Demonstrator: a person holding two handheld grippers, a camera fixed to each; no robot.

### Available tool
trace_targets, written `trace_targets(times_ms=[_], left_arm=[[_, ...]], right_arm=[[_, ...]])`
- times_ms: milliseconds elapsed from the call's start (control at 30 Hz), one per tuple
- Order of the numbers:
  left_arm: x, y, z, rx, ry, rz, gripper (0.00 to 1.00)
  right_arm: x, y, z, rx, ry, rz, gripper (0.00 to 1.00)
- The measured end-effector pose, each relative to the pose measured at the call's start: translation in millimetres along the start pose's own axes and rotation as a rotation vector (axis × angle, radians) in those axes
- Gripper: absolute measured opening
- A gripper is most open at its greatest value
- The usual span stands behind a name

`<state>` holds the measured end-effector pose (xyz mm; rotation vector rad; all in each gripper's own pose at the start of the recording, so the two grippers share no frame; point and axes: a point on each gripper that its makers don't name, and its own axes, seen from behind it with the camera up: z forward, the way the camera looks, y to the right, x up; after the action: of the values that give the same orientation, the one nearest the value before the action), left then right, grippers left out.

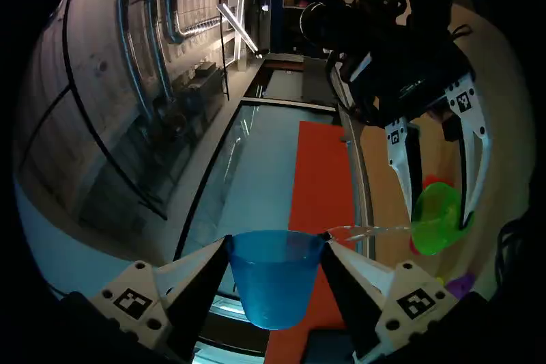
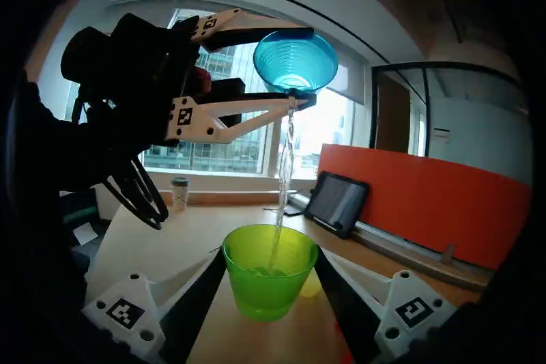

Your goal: Pour water

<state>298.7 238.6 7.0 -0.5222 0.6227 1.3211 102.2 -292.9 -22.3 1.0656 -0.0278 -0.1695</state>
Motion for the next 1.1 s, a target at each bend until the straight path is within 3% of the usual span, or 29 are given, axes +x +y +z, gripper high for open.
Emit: trace_targets(times_ms=[467,1100], left_arm=[[6.0,-4.6,-1.7,0.018,0.007,0.104,0.89],[13.7,0.7,-1.1,0.015,0.025,0.241,0.89]], right_arm=[[0.5,-0.1,0.2,0.000,0.004,0.001,0.92],[2.8,3.1,1.0,-0.008,0.016,0.009,0.92]])
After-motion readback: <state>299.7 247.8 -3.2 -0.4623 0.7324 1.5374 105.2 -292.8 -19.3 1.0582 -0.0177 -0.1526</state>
